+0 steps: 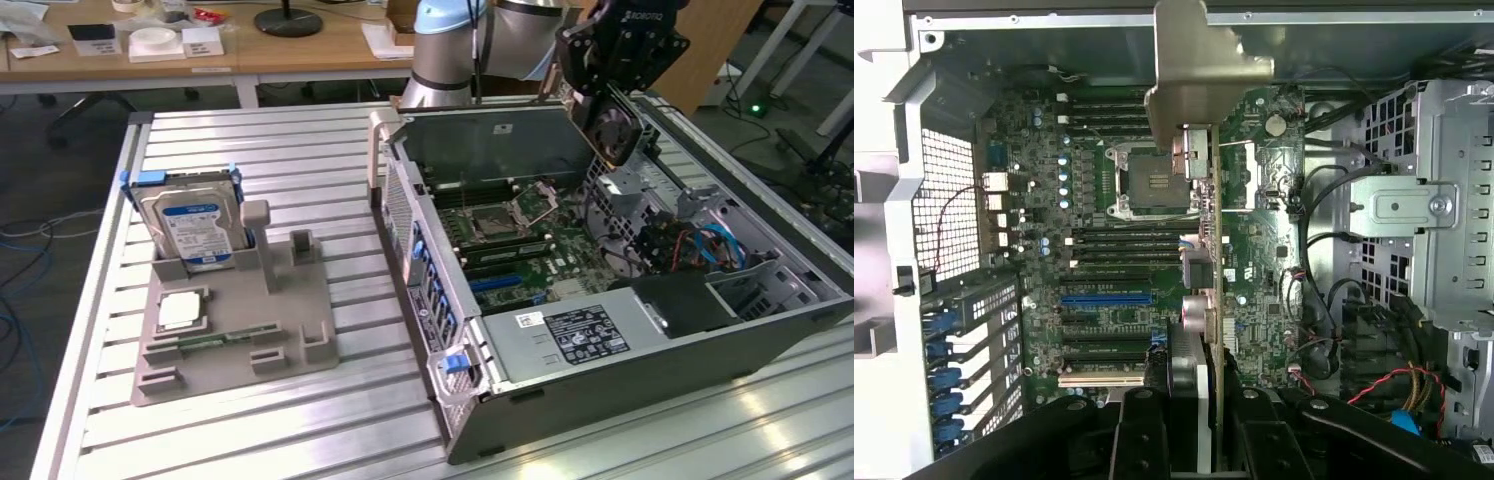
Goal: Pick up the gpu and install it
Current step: 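Pick up the gpu and move the gpu toward the slot, then insert the gpu into the slot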
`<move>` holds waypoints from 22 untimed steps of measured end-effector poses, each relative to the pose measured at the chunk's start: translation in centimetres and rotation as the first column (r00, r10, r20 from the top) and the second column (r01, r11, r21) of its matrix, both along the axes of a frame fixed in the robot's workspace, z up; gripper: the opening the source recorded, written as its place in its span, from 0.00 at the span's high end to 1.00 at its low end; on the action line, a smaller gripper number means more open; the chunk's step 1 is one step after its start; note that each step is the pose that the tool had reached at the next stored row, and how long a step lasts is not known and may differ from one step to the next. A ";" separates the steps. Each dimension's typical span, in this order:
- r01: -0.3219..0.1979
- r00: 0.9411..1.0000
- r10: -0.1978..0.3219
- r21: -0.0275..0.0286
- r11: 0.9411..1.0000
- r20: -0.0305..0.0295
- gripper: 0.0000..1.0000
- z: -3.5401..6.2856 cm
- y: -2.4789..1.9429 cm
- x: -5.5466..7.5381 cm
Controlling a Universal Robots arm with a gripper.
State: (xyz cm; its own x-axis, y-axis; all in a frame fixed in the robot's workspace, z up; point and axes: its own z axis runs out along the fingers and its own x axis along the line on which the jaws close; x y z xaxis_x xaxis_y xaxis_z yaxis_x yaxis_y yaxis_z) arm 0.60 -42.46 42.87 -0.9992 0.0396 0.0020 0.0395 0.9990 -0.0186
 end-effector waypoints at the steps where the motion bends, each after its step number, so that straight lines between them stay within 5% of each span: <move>1: 0.000 1.000 0.000 0.000 1.000 0.000 0.72 0.00 0.00 0.0; 14: -0.004 1.000 0.004 0.000 1.000 0.000 0.72 0.00 0.00 0.0; 22: -0.130 0.992 0.130 0.000 0.992 0.000 0.72 -0.01 0.00 0.0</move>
State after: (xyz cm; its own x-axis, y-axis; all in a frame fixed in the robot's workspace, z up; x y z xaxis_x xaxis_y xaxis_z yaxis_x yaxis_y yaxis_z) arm 0.60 -42.46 42.86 -0.9959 -0.0904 0.0019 -0.0904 0.9957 -0.0186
